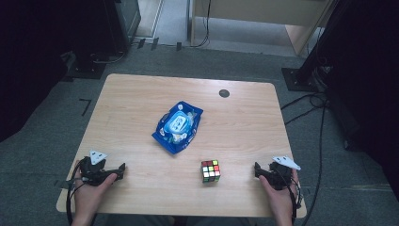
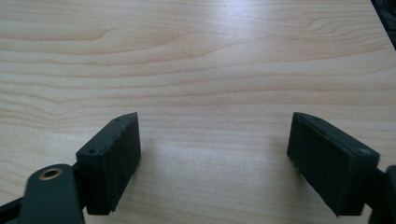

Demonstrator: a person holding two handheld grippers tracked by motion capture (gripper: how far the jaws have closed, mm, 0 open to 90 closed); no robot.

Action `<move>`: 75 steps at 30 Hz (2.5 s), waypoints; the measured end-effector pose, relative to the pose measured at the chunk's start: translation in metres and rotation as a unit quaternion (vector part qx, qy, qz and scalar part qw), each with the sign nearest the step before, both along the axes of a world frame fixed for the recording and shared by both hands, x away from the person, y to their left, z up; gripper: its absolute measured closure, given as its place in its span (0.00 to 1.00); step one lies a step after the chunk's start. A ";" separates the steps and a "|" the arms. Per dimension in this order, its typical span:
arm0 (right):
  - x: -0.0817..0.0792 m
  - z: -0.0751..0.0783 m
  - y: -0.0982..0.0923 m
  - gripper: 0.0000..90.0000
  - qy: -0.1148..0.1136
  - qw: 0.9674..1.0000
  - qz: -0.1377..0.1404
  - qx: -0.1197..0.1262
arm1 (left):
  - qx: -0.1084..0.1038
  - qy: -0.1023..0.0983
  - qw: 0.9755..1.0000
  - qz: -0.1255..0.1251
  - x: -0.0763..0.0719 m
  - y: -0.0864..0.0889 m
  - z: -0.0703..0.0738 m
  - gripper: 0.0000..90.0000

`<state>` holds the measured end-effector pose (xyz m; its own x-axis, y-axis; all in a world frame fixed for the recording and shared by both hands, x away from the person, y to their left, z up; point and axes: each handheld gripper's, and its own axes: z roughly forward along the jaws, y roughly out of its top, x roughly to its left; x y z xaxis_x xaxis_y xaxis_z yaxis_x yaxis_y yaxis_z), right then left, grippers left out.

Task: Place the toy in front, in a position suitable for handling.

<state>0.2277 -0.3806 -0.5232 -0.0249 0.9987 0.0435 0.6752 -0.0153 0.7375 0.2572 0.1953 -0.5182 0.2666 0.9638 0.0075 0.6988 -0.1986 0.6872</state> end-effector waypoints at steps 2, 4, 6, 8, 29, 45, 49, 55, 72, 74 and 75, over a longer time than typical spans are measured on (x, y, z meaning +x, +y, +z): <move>-0.004 0.002 0.002 0.26 -0.006 1.000 0.000 0.023 | 0.001 0.000 1.000 -0.001 -0.001 0.000 0.000 0.02; -0.009 0.005 0.006 0.30 -0.013 0.999 -0.005 0.046 | 0.001 -0.001 1.000 -0.001 -0.001 0.000 0.000 0.02; -0.014 0.008 0.015 0.30 -0.020 0.998 0.006 0.052 | 0.001 -0.001 1.000 -0.001 -0.001 0.000 0.000 0.02; -0.017 0.011 0.026 0.30 -0.025 0.998 0.023 0.048 | 0.001 -0.001 1.000 -0.001 -0.001 0.000 0.000 0.02; -0.040 0.050 0.133 0.15 -0.069 0.986 0.117 0.100 | 0.001 -0.002 1.000 -0.007 -0.001 -0.001 0.000 0.02; -0.034 0.020 0.169 0.16 -0.027 0.992 0.121 0.037 | 0.001 -0.002 1.000 -0.009 0.000 -0.001 0.000 0.02; -0.033 0.016 0.171 0.22 -0.021 0.993 0.118 0.024 | 0.001 -0.002 1.000 -0.009 0.000 -0.001 0.000 0.03; -0.034 0.013 0.173 0.38 -0.023 0.990 0.136 0.010 | 0.001 -0.003 1.000 -0.011 0.000 -0.001 0.000 0.03; 0.022 0.040 0.125 0.38 -0.032 0.994 0.100 0.041 | 0.006 -0.012 1.000 -0.009 -0.003 -0.003 0.003 0.06; 0.035 0.036 0.121 0.38 -0.030 0.995 0.090 0.029 | 0.007 -0.014 1.000 -0.012 -0.003 -0.003 0.004 0.06; 0.041 0.034 0.118 0.38 -0.031 0.996 0.085 0.024 | -0.009 -0.021 1.000 -0.017 -0.004 -0.006 0.007 0.06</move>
